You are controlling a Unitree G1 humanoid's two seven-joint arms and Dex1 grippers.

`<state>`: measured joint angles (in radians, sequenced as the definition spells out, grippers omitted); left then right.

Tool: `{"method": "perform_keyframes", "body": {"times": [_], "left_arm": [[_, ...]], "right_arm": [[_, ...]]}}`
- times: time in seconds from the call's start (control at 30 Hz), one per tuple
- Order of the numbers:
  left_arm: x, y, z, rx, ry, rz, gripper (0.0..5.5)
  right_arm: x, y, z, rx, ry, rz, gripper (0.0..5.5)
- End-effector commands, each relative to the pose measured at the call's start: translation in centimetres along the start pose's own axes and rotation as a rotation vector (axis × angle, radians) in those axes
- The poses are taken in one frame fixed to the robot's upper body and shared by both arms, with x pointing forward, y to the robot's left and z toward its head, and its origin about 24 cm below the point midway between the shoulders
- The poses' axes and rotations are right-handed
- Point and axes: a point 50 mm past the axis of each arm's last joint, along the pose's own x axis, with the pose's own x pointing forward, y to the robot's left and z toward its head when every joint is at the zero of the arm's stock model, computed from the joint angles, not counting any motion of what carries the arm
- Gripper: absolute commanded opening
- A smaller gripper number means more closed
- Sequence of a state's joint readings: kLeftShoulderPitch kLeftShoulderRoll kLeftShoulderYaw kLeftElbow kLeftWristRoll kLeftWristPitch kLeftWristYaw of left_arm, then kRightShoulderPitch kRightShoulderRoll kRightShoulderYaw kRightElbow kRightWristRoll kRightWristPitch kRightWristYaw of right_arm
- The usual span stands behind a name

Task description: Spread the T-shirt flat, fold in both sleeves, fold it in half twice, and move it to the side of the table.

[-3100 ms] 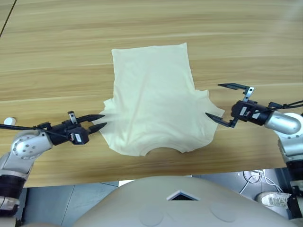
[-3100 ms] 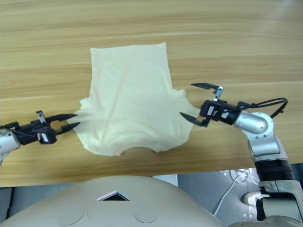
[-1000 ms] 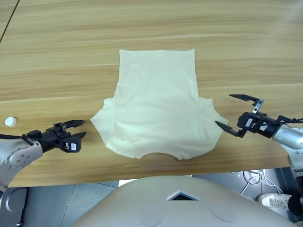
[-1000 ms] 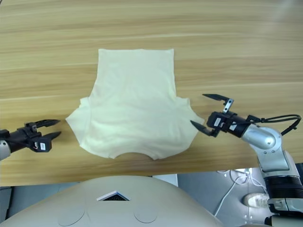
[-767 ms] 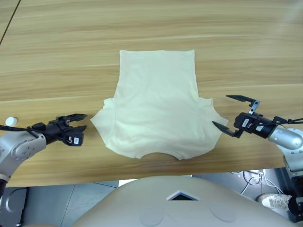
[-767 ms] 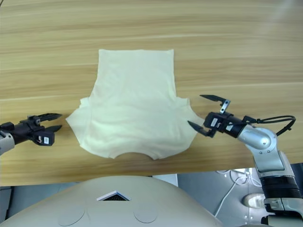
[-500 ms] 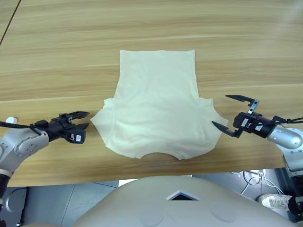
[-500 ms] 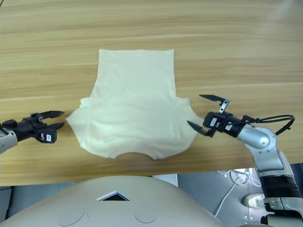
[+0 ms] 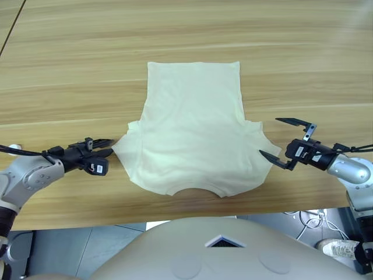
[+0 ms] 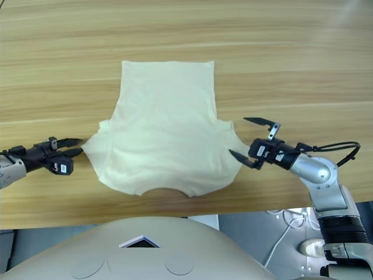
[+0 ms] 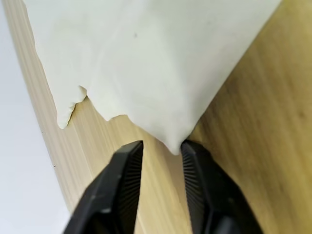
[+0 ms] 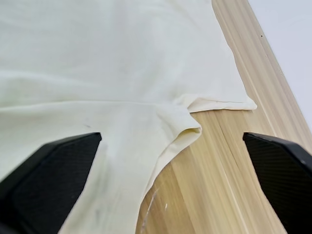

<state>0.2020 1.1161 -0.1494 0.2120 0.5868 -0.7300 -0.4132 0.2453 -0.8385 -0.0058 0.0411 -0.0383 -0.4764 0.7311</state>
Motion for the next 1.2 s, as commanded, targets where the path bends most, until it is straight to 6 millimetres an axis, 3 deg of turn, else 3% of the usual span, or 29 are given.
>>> {"method": "perform_keyframes", "body": {"times": [0.03,0.17,0.43,0.9,1.2], "left_arm": [[0.5,-2.3,0.6,-0.017,-0.022,-0.103,0.69],[0.5,-2.0,0.6,-0.013,-0.019,-0.103,0.04],[0.4,-1.4,1.5,-0.02,-0.066,-0.062,0.04],[-1.5,3.6,2.9,0.014,-0.146,0.237,0.04],[0.2,4.9,5.9,0.06,-0.283,0.284,0.04]], "right_arm": [[0.3,-0.1,0.2,-0.008,0.001,-0.001,5.4],[0.2,0.1,0.3,-0.011,-0.001,-0.004,5.4],[0.2,0.1,0.4,-0.011,-0.001,-0.003,5.4],[0.2,0.2,0.0,0.002,0.001,0.009,5.4],[0.2,0.2,0.2,-0.003,-0.007,0.014,5.4]]}}
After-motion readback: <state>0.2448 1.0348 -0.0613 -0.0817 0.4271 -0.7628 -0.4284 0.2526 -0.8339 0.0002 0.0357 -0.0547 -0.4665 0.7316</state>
